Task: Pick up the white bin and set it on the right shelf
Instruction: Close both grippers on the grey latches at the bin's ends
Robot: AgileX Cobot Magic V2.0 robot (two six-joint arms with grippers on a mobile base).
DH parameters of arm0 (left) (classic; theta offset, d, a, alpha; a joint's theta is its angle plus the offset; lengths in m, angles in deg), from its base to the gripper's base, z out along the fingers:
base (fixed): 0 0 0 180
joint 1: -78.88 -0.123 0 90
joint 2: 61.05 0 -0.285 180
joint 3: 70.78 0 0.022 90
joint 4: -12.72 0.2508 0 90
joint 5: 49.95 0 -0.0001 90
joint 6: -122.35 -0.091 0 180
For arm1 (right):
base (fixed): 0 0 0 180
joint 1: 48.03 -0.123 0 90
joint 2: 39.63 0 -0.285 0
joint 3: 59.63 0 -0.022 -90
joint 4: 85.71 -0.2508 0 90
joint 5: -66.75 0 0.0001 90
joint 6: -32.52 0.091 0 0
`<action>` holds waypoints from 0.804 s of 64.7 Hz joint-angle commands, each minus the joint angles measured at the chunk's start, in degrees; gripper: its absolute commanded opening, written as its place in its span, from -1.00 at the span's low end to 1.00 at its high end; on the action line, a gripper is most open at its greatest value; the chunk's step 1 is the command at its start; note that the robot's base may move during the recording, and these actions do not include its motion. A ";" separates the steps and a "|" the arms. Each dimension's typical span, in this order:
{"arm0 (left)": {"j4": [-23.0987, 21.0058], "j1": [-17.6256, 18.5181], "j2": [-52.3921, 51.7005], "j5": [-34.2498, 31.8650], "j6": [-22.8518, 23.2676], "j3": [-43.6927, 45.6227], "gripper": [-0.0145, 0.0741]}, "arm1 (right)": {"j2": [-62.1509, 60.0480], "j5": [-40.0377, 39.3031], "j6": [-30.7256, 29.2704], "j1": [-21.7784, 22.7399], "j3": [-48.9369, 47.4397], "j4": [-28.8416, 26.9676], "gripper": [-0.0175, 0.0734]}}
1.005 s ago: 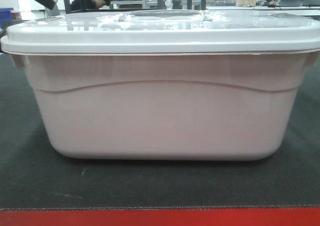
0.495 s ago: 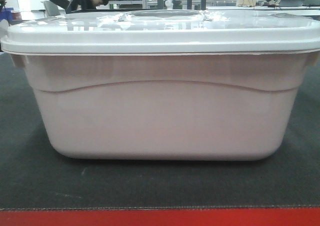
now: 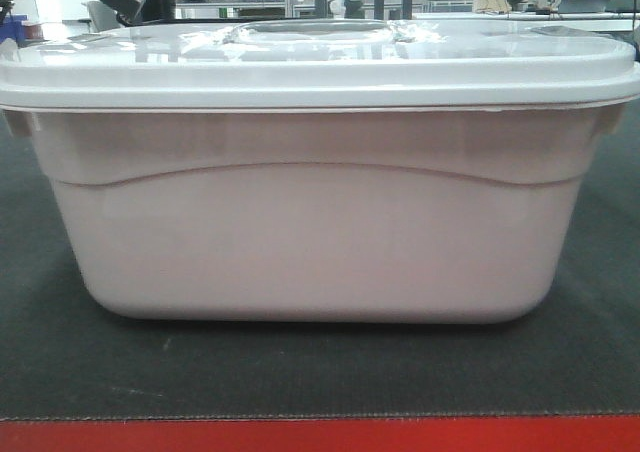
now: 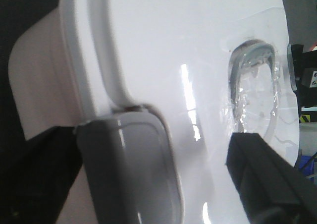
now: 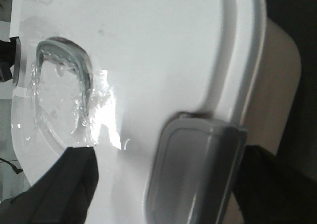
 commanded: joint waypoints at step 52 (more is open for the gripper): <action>-3.12 0.28 -2.28 6.46 -0.14 1.33 0.31 | -2.46 7.12 -0.81 -0.15 -1.30 -4.70 0.78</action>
